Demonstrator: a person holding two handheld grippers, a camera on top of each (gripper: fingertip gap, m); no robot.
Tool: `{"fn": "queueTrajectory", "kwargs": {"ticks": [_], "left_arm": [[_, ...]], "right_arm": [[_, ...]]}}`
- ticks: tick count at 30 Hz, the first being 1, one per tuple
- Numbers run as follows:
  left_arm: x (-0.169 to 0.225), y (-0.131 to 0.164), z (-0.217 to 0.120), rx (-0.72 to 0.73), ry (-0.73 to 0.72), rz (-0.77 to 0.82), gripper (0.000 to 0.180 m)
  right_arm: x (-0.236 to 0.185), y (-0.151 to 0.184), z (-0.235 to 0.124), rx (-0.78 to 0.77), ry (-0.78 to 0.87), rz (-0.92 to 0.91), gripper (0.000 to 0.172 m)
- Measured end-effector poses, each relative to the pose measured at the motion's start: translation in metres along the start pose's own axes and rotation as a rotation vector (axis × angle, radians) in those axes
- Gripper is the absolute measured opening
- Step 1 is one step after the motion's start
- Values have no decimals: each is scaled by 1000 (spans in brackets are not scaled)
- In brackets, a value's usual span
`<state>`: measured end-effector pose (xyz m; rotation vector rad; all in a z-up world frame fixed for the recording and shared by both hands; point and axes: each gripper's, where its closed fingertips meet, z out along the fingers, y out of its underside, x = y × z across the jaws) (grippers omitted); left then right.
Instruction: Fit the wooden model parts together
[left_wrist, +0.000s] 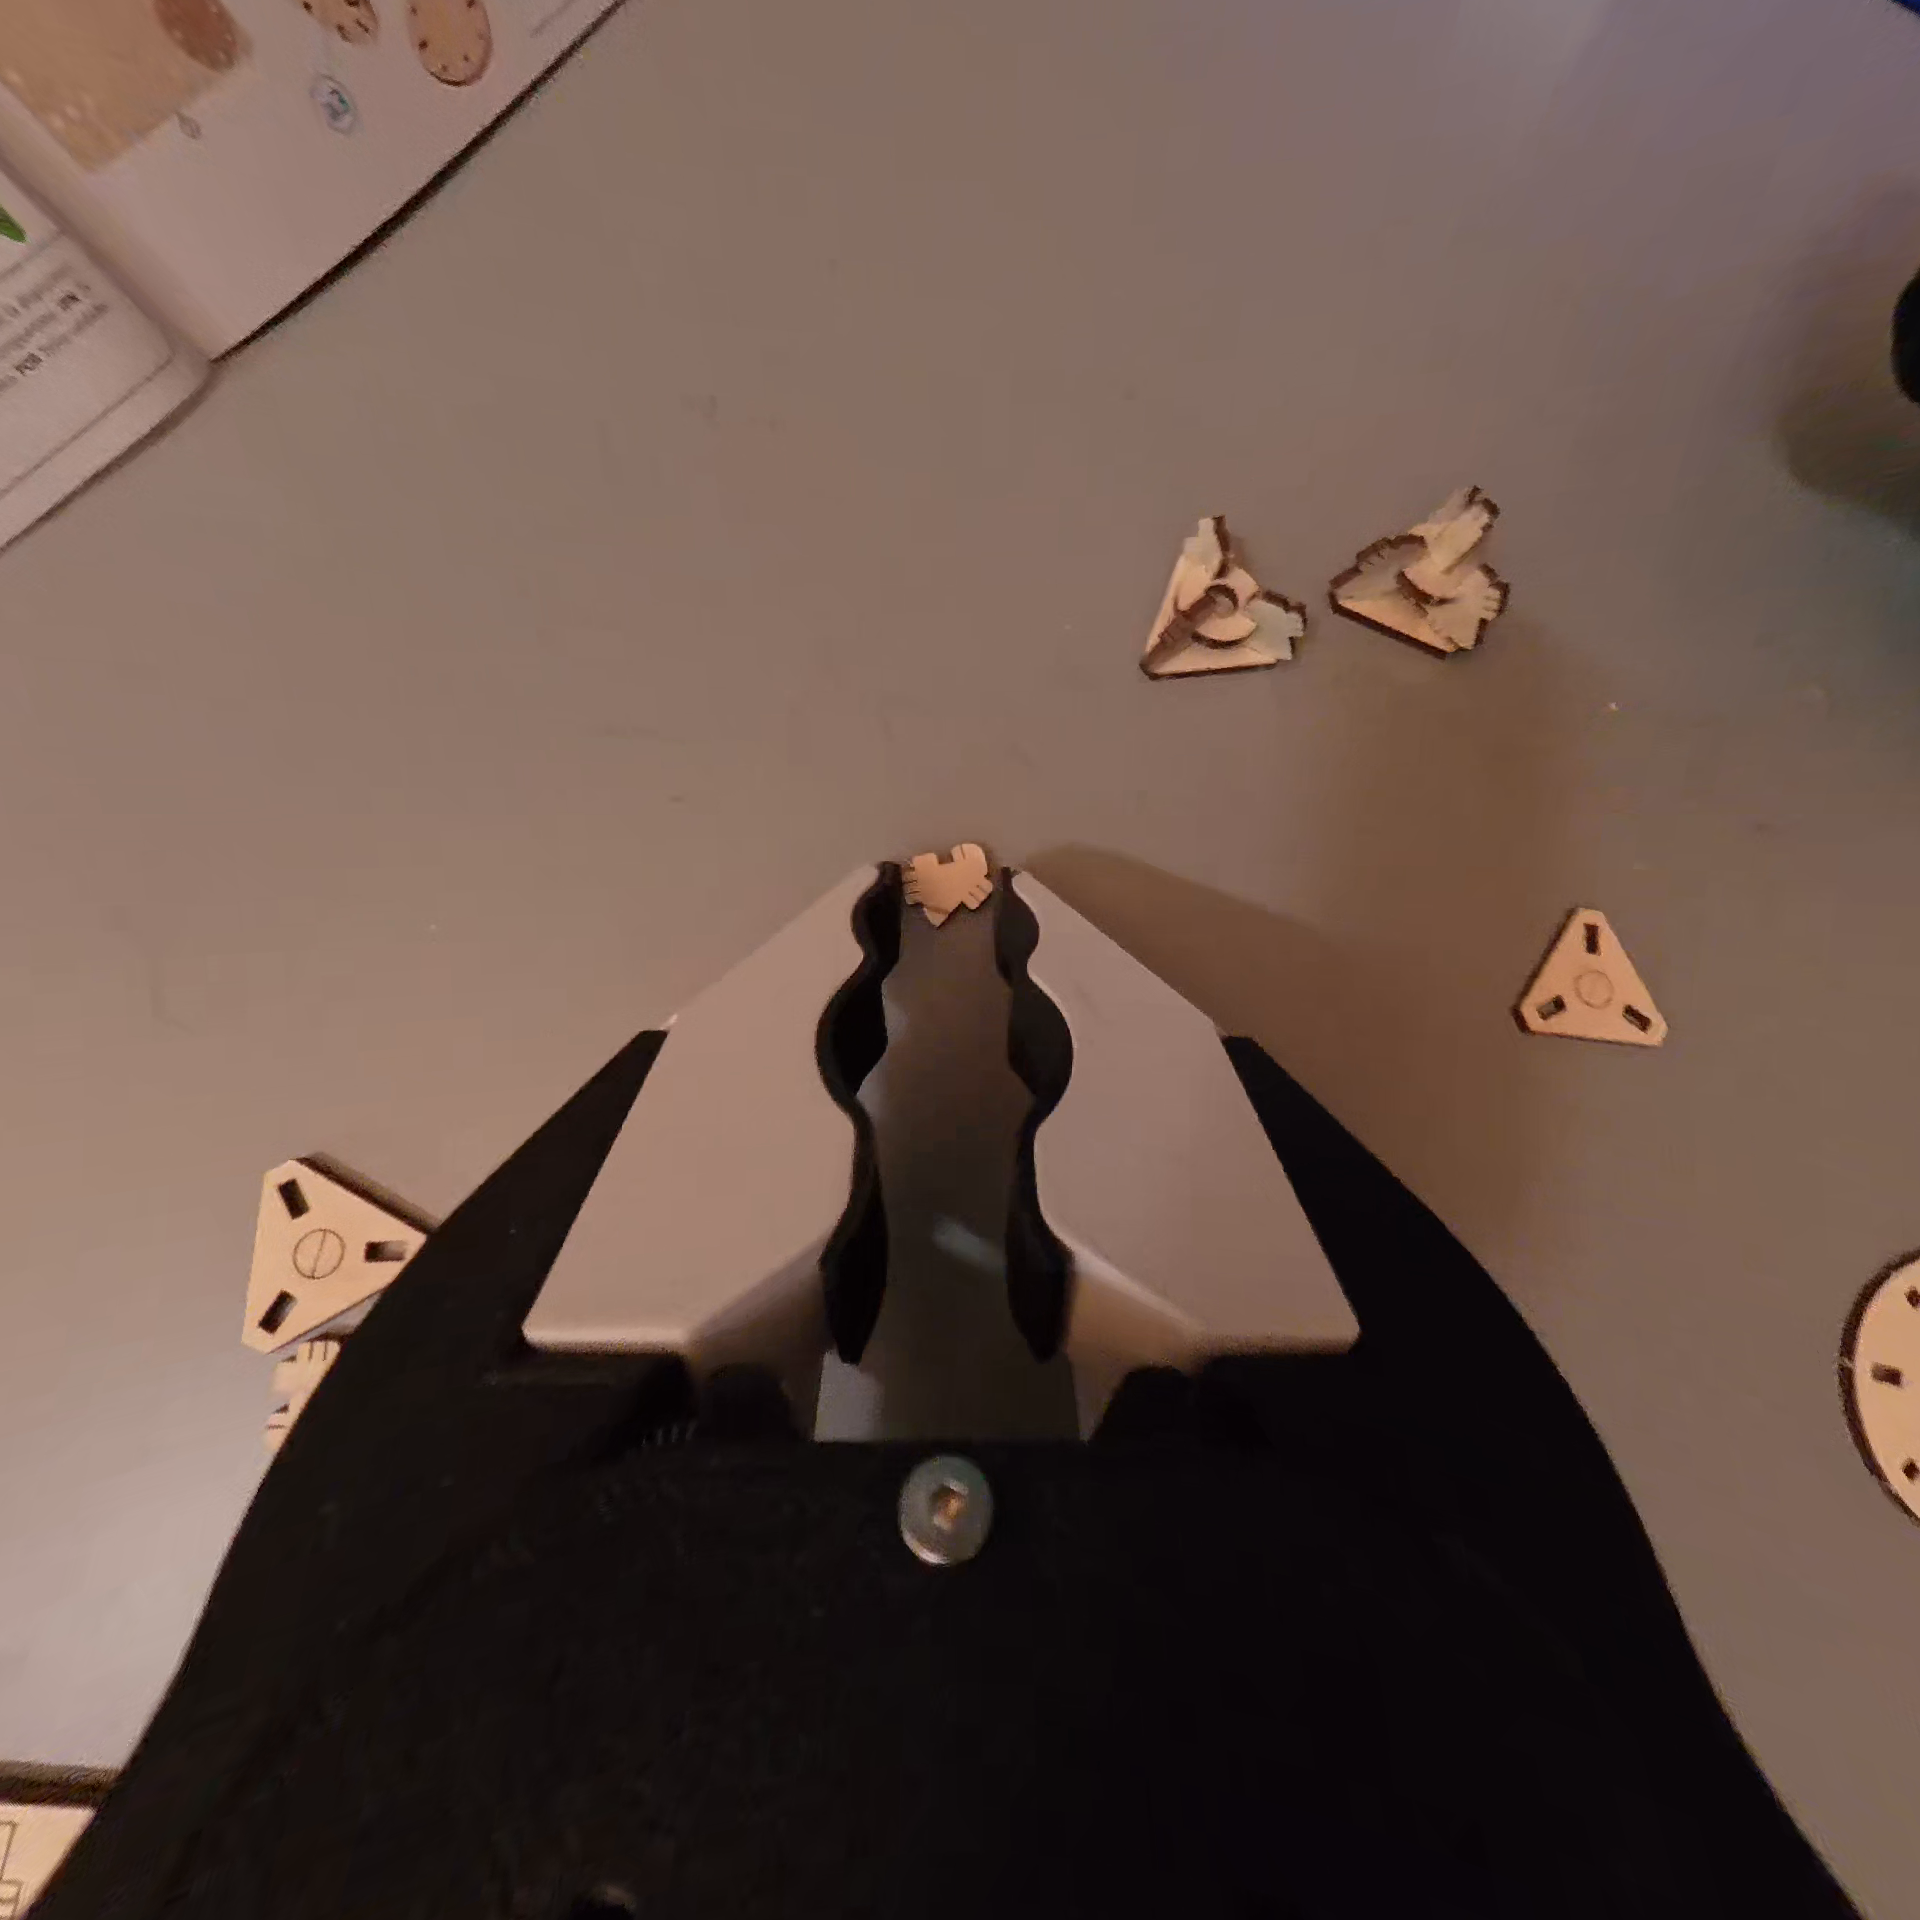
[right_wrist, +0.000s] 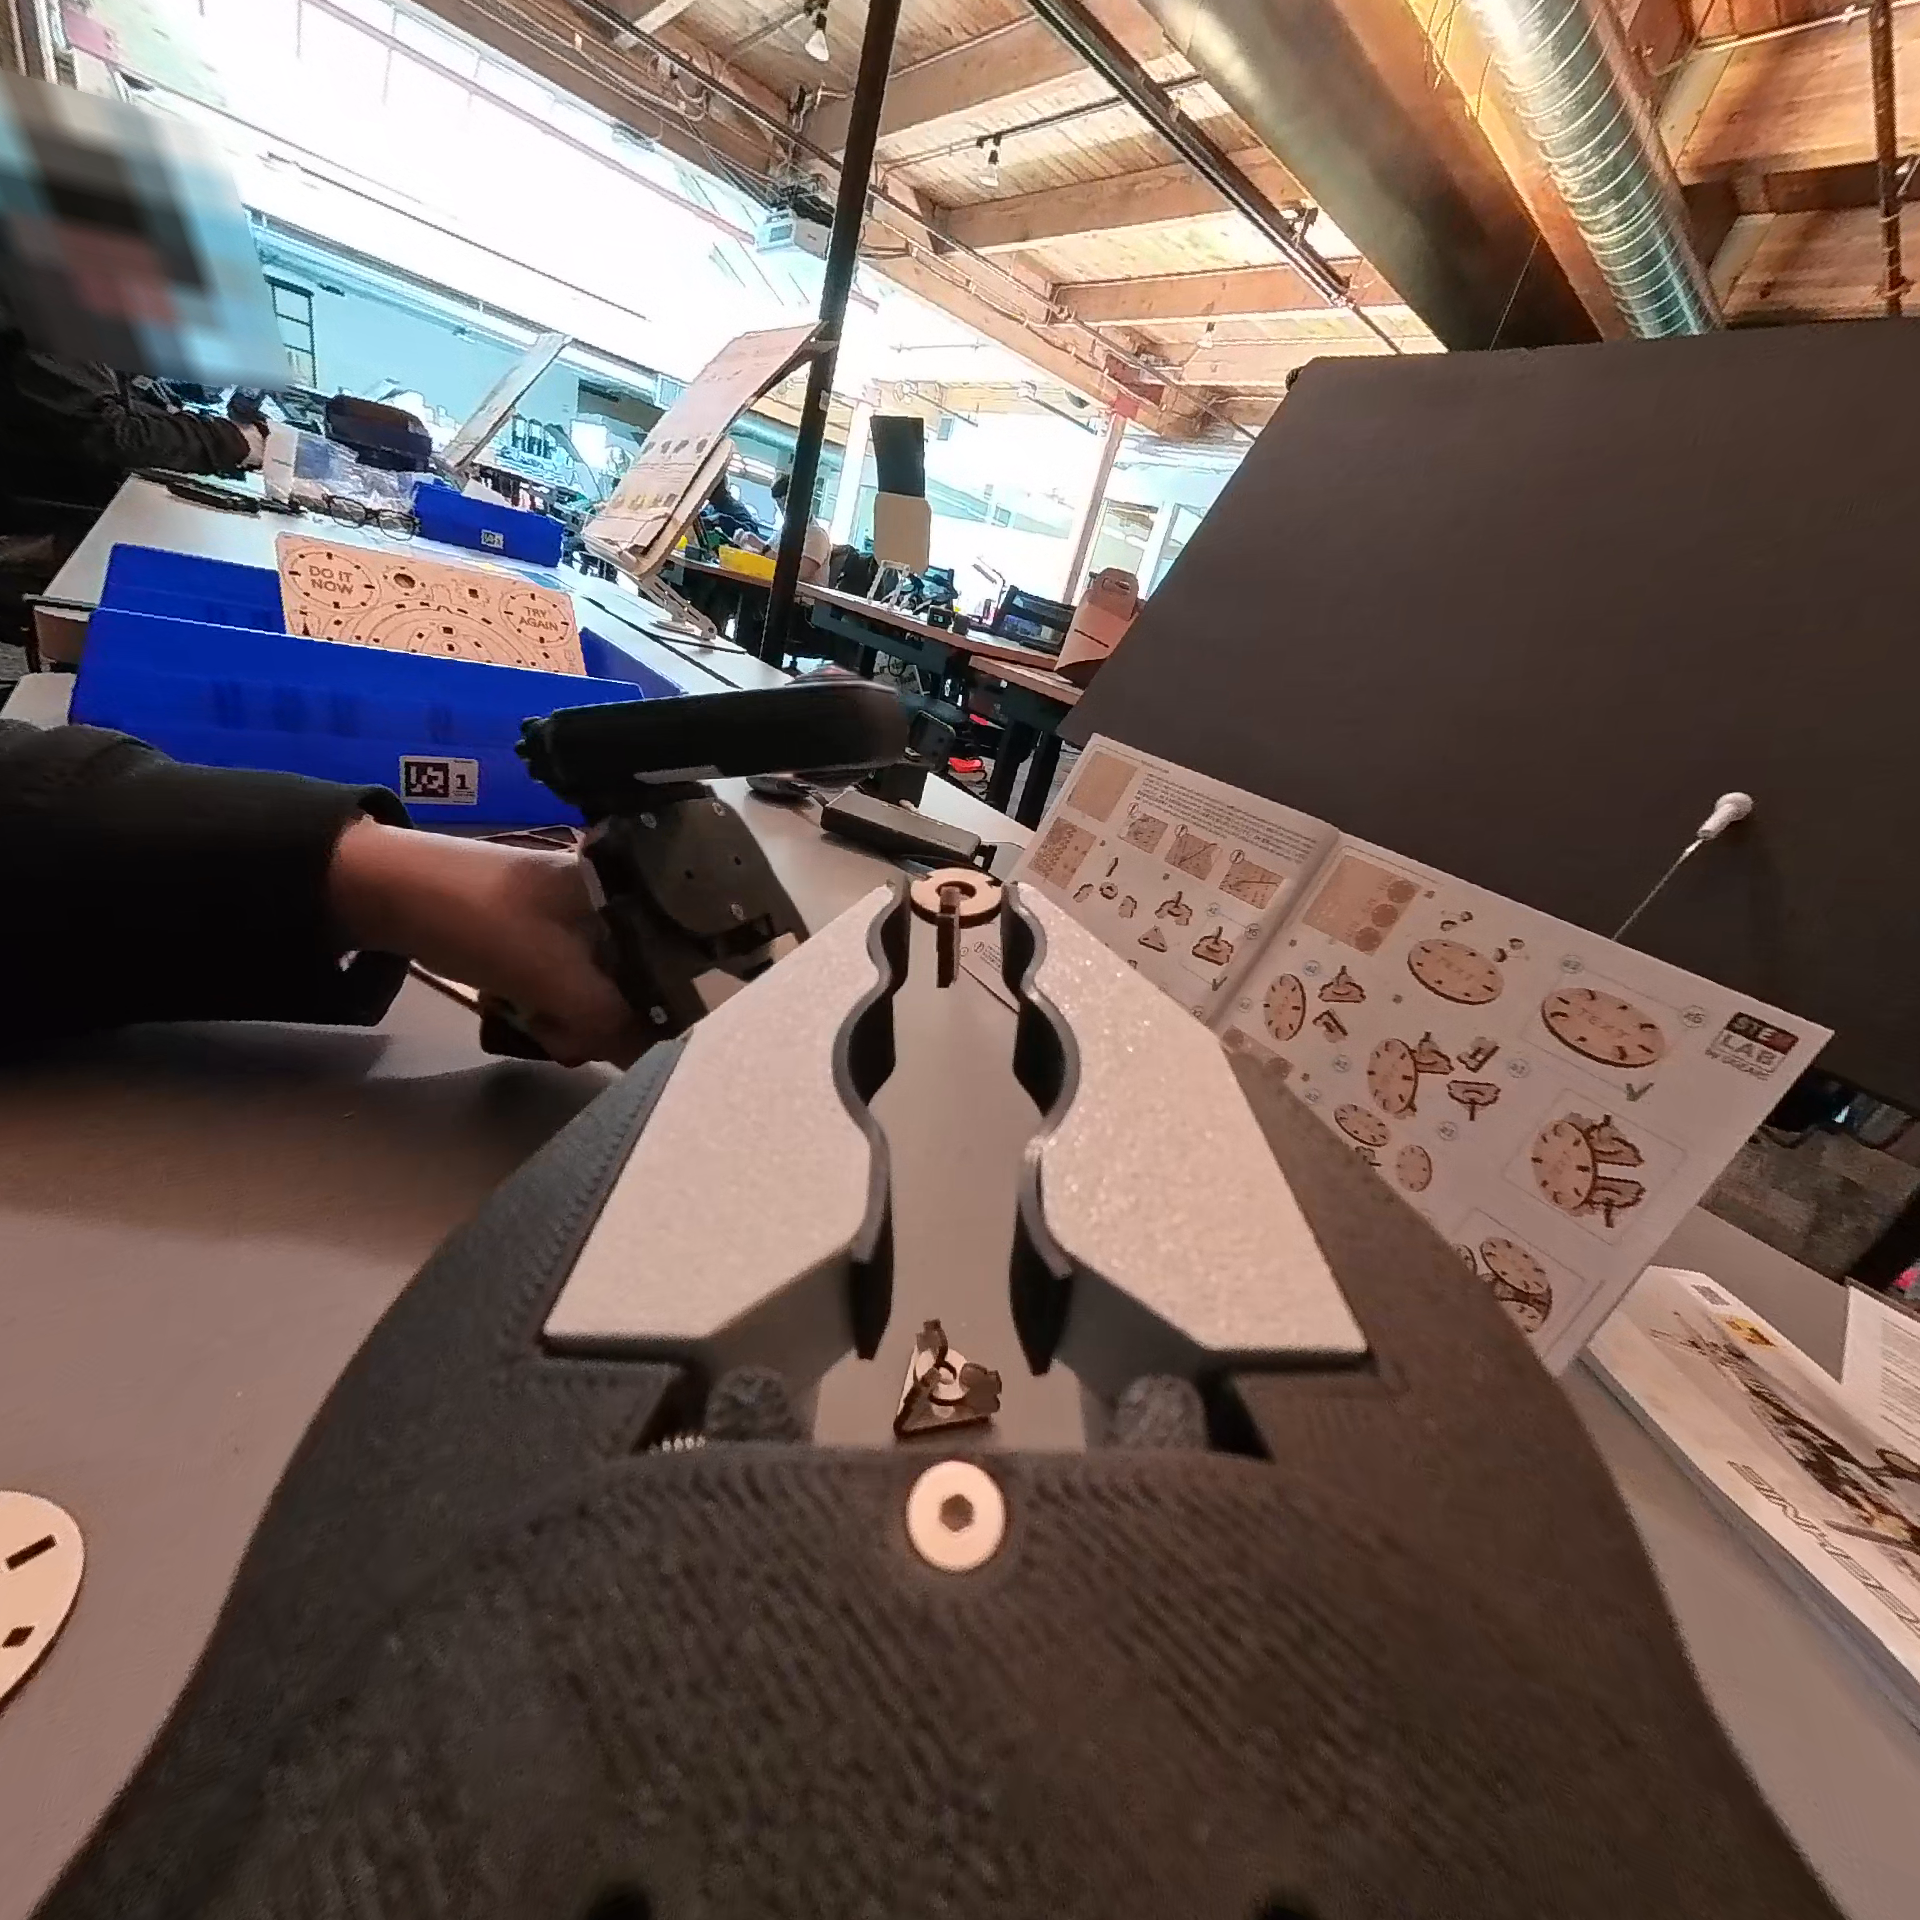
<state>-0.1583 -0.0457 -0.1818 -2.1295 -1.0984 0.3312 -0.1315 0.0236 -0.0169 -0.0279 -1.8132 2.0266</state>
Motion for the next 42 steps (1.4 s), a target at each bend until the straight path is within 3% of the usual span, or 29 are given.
{"fn": "queueTrajectory", "kwargs": {"ticks": [9, 17, 23, 30, 42], "left_arm": [[42, 34, -34, -36, 61, -6, 18], [75, 19, -78, 242, 370, -312, 17], [61, 5, -99, 419, 466, -450, 17], [65, 7, -97, 480, 481, -426, 17], [63, 6, -105, 546, 566, -491, 17]], "right_arm": [[0, 0, -1, 0, 0, -2, 15], [-21, 11, 6, -54, -80, -56, 15], [-88, 66, 6, -340, -451, 0, 15], [-112, 118, -4, -668, -538, 145, 16], [-119, 135, -8, -771, -554, 105, 16]]}}
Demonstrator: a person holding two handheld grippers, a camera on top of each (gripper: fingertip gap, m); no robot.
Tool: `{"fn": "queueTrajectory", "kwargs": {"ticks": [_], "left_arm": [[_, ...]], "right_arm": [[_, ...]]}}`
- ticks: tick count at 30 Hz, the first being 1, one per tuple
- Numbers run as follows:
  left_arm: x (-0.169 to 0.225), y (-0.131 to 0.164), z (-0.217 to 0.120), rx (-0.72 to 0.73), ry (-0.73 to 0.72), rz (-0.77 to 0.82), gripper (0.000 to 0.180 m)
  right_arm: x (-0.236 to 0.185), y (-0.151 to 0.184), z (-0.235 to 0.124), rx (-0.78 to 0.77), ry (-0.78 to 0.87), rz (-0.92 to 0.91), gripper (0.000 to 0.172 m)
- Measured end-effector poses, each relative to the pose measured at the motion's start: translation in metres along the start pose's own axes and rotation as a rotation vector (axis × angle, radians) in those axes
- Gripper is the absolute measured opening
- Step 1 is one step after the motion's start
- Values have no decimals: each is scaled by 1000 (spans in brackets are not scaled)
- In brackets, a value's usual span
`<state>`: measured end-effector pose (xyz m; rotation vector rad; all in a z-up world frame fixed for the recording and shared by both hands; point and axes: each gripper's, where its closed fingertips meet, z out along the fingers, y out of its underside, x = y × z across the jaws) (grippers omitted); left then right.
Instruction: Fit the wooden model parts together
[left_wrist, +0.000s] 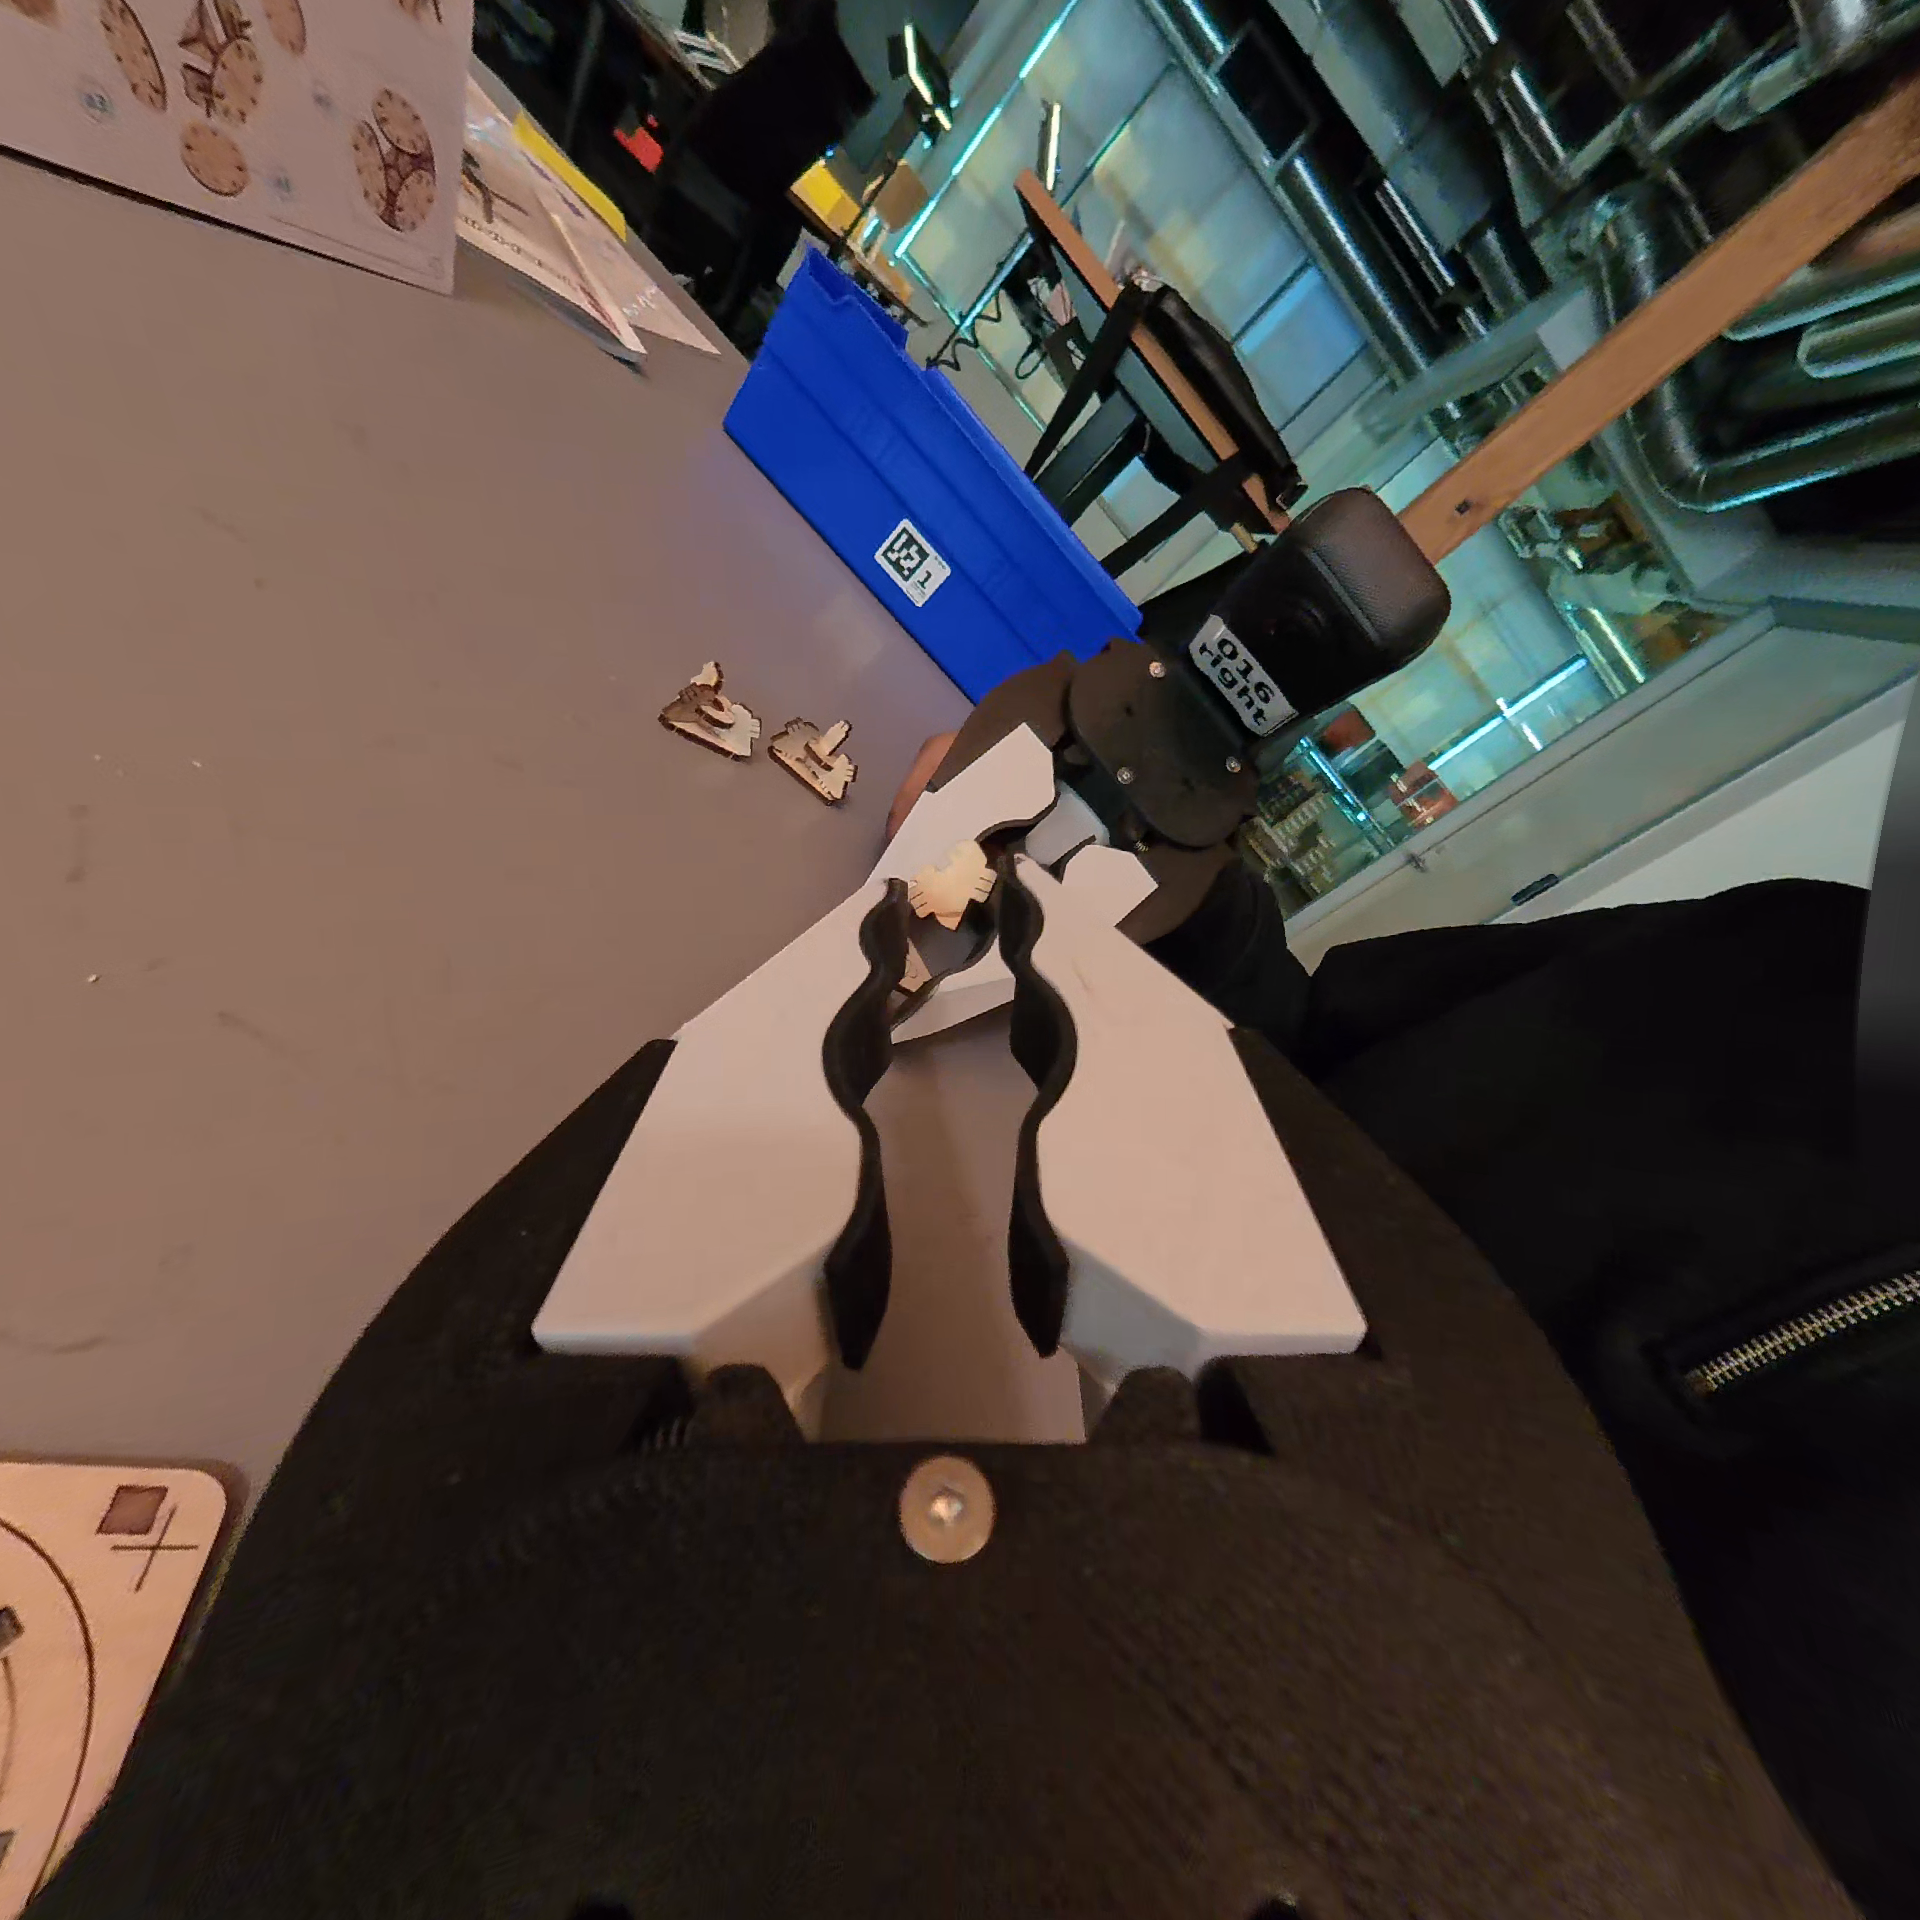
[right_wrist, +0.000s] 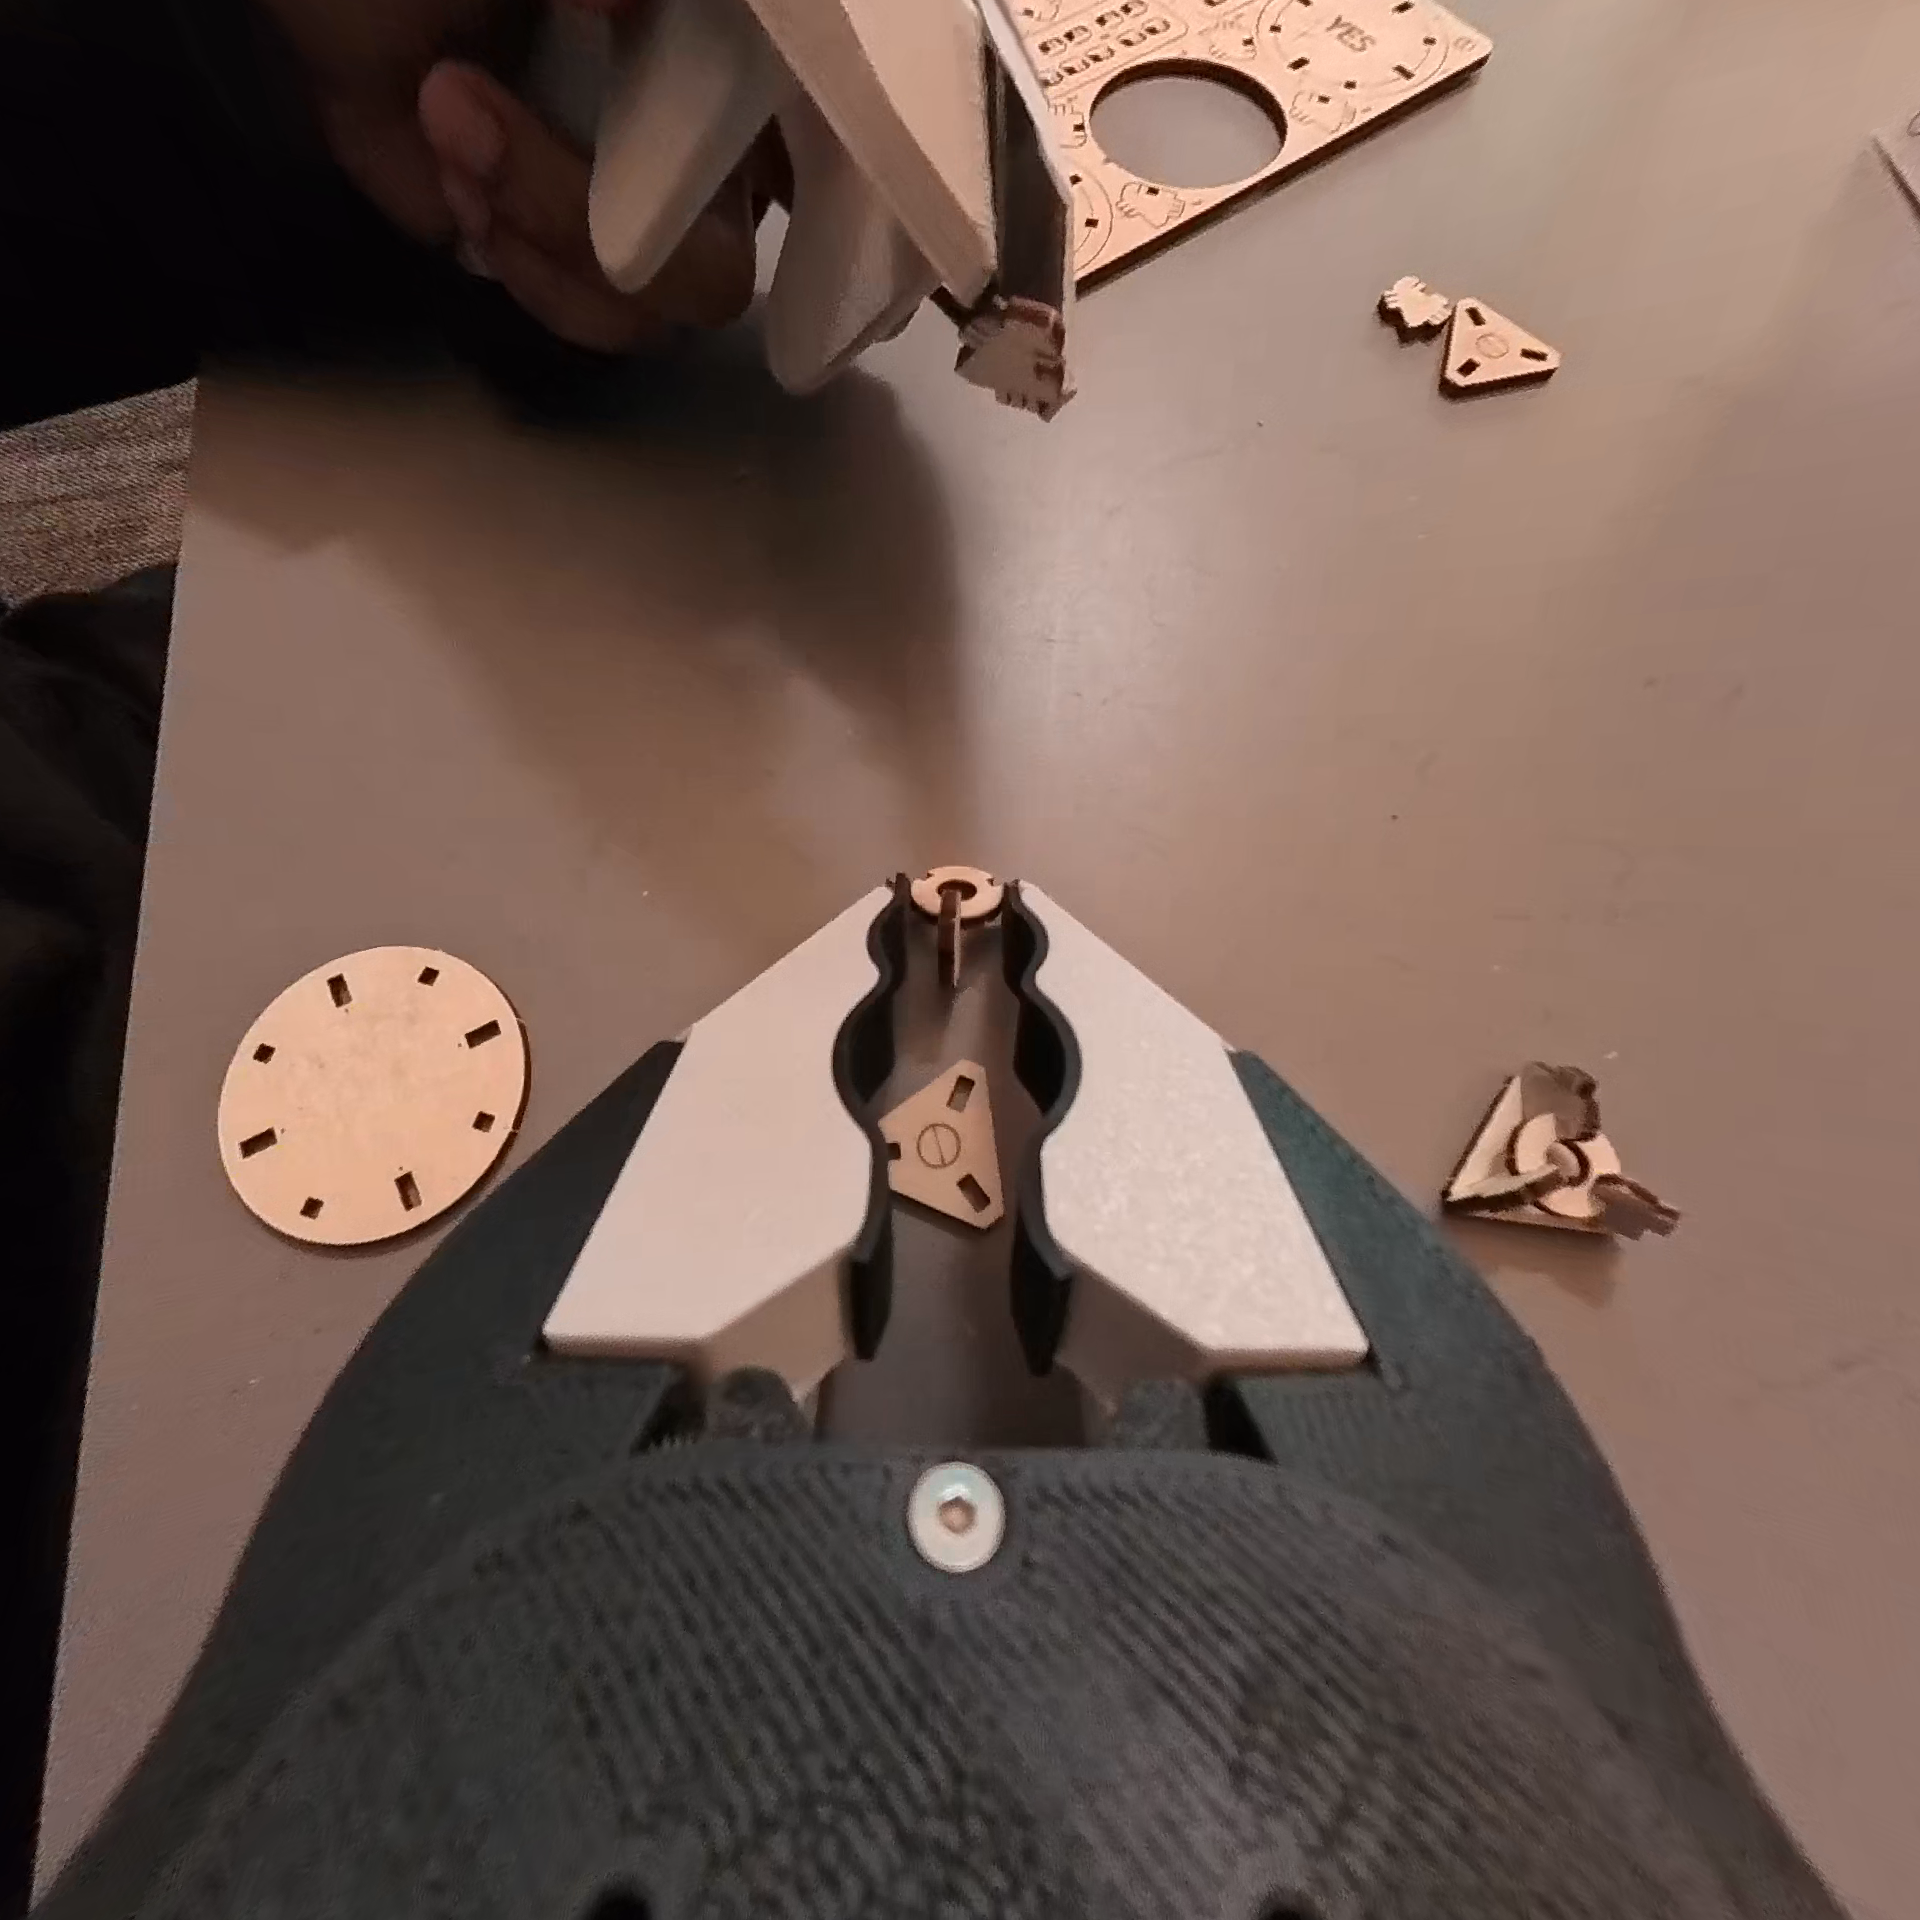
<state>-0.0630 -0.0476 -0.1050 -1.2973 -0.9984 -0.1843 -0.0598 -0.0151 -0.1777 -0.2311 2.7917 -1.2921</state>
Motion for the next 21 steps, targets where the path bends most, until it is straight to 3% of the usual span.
{"fn": "queueTrajectory", "kwargs": {"ticks": [8, 12, 16, 21], "left_arm": [[1, 0, 0, 6, 15, -6, 17], [8, -1, 0, 20, 83, -58, 17], [29, 6, 2, -17, 255, -166, 18], [49, 17, 7, -78, 379, -213, 17]], "right_arm": [[-1, -7, -4, 42, -4, -9, 29], [1, -40, -23, 239, 10, -33, 33], [-5, -71, -52, 469, -8, -65, 23], [-29, -85, -65, 576, -84, -161, 22]]}}
